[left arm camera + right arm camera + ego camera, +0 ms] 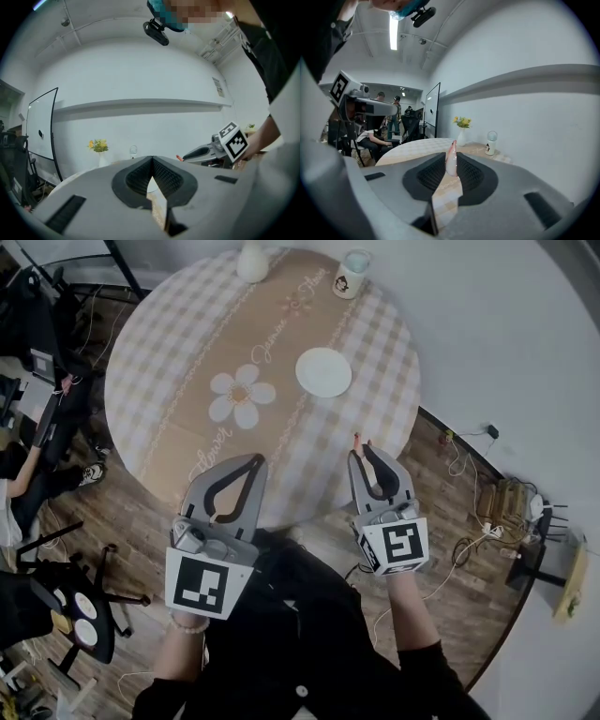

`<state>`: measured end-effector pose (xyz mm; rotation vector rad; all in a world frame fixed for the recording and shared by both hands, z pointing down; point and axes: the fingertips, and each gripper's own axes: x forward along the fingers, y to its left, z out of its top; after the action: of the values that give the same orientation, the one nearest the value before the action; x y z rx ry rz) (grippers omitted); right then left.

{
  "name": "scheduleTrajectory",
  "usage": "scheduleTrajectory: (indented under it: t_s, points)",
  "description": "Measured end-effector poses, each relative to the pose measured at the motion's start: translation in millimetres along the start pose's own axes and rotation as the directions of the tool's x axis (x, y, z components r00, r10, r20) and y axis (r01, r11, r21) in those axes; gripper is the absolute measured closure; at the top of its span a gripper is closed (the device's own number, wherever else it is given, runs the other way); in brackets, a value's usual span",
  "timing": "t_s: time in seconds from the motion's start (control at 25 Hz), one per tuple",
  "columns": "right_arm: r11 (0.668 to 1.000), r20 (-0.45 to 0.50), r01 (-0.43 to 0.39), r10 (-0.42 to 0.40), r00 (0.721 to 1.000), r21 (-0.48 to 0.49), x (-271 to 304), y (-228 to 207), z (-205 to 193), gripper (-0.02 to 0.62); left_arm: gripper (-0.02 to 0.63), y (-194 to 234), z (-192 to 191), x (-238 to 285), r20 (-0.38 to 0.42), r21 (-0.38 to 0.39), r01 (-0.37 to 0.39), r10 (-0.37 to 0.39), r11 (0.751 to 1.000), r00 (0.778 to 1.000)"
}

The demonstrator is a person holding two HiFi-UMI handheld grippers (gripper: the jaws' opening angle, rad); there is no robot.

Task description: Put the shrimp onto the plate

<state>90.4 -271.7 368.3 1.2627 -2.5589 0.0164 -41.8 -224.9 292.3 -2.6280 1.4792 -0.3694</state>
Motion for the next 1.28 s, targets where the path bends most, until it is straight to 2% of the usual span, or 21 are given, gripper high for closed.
scheduleTrajectory:
  t_s: [0.36, 0.56, 0.84, 1.08, 1.28]
  points:
    - [0.995, -0.123, -0.064, 0.054, 0.991, -0.079, 60.2, -9.7, -44.0, 0.537, 0.606, 19.2, -17.3, -2.2, -0.034, -0.032, -0.032, 0.031, 0.999, 0.999]
    - [0.987, -0.185, -0.092, 0.067, 0.980, -0.130, 96.4, -20.1, -61.4, 0.537, 0.606, 29.9, -24.2, -3.2, -0.045, -0.017, -0.045, 0.044, 0.999, 0.998]
    - [0.979, -0.254, -0.139, 0.098, 0.962, -0.149, 144.9, -32.3, -81.0, 0.537, 0.606, 38.3, -38.7, -4.6, -0.076, -0.035, -0.069, 0.067, 0.997, 0.995]
    - [0.979, -0.340, -0.162, 0.112, 0.934, -0.123, 174.4, -44.8, -110.3, 0.537, 0.606, 44.2, -42.5, -5.8, -0.092, -0.036, -0.088, 0.084, 0.995, 0.992]
    - [0.976, -0.432, -0.185, 0.119, 0.894, -0.114, 194.7, -51.0, -139.6, 0.537, 0.606, 42.0, -48.8, -13.6, -0.115, -0.038, -0.103, 0.098, 0.994, 0.988]
